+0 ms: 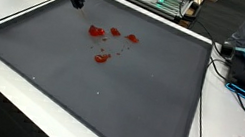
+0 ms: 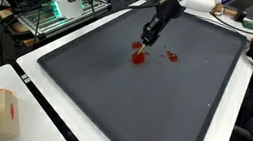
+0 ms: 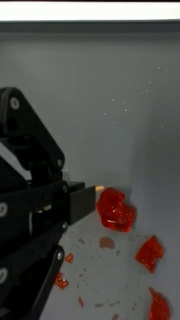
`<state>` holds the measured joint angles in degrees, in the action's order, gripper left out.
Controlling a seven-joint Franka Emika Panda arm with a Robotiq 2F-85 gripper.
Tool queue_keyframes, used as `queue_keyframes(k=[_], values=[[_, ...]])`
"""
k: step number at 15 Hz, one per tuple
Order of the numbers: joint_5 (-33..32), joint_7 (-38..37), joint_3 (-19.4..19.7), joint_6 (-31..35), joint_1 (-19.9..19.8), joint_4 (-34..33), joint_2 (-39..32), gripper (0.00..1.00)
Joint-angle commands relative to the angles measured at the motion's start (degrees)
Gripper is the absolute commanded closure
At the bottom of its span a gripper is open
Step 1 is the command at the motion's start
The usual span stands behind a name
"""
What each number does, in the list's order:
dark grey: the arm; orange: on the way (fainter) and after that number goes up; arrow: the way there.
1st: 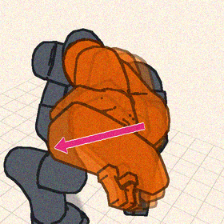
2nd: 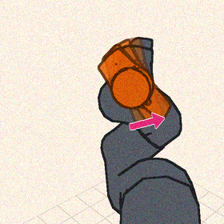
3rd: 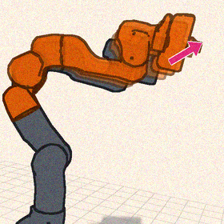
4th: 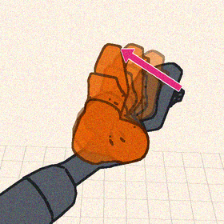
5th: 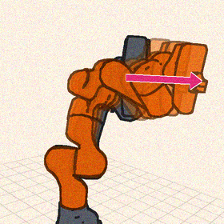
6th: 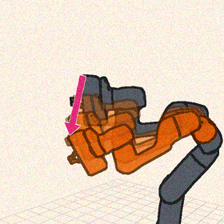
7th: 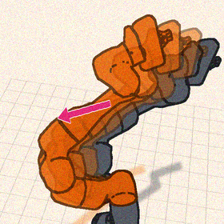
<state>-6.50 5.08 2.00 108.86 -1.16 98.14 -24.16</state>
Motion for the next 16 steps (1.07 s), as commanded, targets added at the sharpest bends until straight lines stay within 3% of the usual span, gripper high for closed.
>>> queue_keyframes(k=[1, 7, 14, 15, 16], values=[[5.1, 7.4, -1.7, 0.8, -2.8, 4.3, 5.2, 0.97], [10.2, 16.4, -2.1, 0.4, -3.9, 6.5, 10.0, 0.97], [12.0, 21.0, -1.8, 0.5, -3.7, 8.5, 13.0, 0.97], [10.3, 19.0, -1.5, -0.2, -3.1, 5.7, 10.9, 0.87], [10.3, 19.2, -1.5, -0.2, -3.1, 5.9, 11.1, 0.87]])
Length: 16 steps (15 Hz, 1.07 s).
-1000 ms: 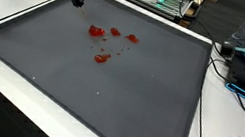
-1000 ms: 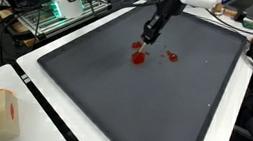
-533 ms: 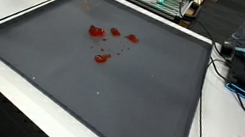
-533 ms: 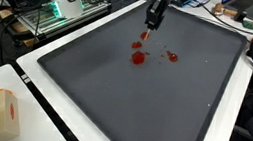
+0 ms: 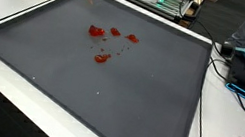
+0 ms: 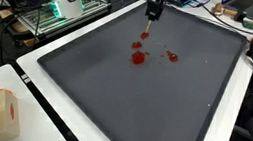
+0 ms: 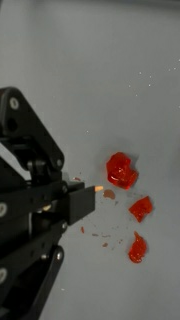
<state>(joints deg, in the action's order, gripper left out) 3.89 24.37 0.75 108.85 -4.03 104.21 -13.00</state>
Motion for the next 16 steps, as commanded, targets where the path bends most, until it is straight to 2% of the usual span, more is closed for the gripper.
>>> queue_keyframes(k=[1, 11, 12, 16], values=[[-0.1, 0.1, -0.3, -0.2, -0.2, -0.1, 0.1, 0.87], [0.0, 0.4, -0.3, -0.2, -0.2, 0.2, 0.2, 0.87], [-0.6, 0.4, -0.5, 1.1, 0.2, 0.7, 0.0, 0.97], [-2.3, 2.2, -2.3, 9.9, 1.8, 3.2, -1.3, 0.97]])
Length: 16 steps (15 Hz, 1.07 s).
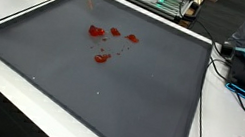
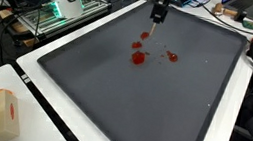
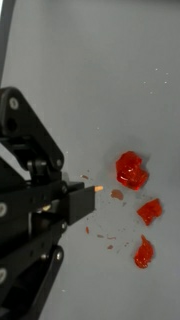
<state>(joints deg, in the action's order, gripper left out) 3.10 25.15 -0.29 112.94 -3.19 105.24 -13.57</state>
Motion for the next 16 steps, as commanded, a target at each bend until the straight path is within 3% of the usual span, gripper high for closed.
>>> queue_keyframes(k=[1, 6, 16], values=[[-1.6, 1.8, -1.7, 7.9, 1.3, 2.6, -1.1, 0.97], [-1.8, 4.1, -3.6, 17.0, 2.0, 3.3, -4.5, 0.97], [-0.3, 11.0, -6.9, 21.9, 1.1, 2.1, -10.3, 0.97]])
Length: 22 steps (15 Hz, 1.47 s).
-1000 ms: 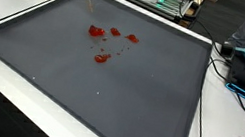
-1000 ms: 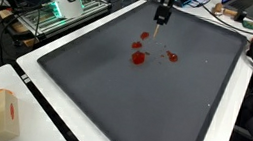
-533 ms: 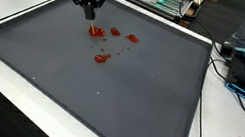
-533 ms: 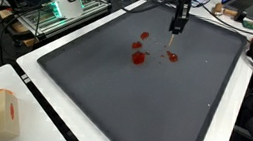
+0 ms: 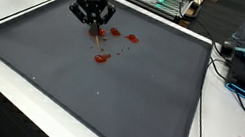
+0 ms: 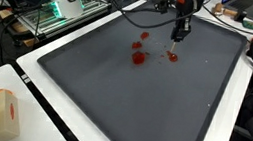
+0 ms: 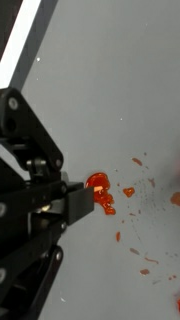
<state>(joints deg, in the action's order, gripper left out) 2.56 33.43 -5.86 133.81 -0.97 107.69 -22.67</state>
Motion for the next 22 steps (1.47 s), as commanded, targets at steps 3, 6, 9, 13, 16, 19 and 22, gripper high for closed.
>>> queue_keyframes(k=[3, 6, 9, 13, 16, 19, 22], values=[[1.2, 5.5, -2.2, 1.1, -1.6, -1.0, -2.3, 0.97], [1.0, 6.8, -2.3, 2.4, -1.7, -1.5, -3.1, 0.97], [1.3, 7.9, -2.7, 4.0, -1.9, -1.9, -4.1, 0.97], [1.8, 9.2, -3.4, 4.7, -2.5, -2.2, -5.1, 0.97], [2.2, 10.3, -4.0, 4.8, -3.1, -2.6, -5.8, 0.97], [2.3, 10.8, -4.1, 4.6, -3.3, -3.2, -6.5, 0.97], [2.4, 11.5, -4.3, 4.1, -3.5, -3.8, -7.4, 0.97]])
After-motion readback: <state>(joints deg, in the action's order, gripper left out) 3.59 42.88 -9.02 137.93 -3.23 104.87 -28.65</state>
